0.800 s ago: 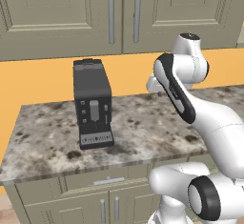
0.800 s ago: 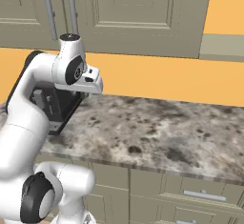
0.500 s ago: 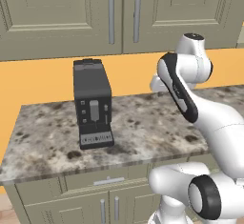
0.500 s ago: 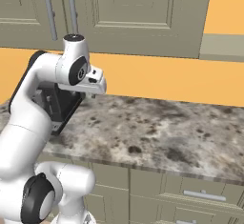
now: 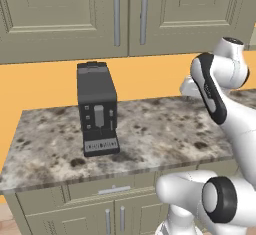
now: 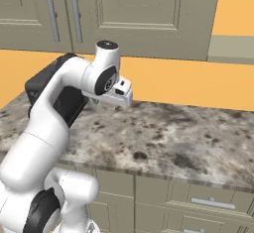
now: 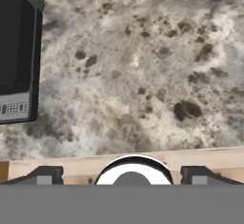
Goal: Take the pizza cutter from the drawer on the right and place it on the dining counter for cutting.
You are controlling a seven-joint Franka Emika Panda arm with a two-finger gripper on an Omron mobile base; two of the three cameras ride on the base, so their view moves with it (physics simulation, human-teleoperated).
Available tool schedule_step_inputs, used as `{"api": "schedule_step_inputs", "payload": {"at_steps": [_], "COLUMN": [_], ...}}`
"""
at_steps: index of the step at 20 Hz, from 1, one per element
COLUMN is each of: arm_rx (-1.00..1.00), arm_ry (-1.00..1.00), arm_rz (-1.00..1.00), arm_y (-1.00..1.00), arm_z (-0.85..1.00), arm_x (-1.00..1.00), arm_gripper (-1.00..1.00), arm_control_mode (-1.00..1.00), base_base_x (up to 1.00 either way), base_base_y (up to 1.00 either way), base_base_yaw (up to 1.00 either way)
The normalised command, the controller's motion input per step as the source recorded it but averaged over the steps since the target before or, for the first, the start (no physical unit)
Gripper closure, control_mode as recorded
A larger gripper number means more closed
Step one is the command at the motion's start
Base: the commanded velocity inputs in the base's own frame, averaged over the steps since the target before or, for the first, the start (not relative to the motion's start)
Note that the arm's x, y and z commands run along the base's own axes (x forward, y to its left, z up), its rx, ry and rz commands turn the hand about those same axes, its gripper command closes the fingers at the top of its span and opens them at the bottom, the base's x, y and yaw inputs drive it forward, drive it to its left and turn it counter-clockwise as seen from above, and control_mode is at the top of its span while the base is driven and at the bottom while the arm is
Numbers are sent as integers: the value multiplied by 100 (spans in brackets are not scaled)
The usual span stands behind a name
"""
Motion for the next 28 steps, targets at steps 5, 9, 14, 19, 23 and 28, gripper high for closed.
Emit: {"api": "schedule_step_inputs", "payload": {"at_steps": [5, 9, 14, 19, 23, 28], "arm_rx": [8, 9, 9, 14, 17, 20], "arm_ry": [2, 0, 0, 0, 2, 0], "arm_rz": [-12, -11, -14, -15, -16, -23], "arm_y": [-78, -62, -47, -58, -64, -49], "arm_z": [-19, -38, -44, -34, -33, -55], "arm_x": [-16, -41, -58, -45, -18, -23], "arm_gripper": [-100, -100, -100, -100, -100, -100], "arm_control_mode": [-100, -100, -100, -100, -100, -100], "base_base_x": [0, 0, 0, 0, 0, 0], "base_base_y": [0, 0, 0, 0, 0, 0], "base_base_yaw": [0, 0, 0, 0, 0, 0]}}
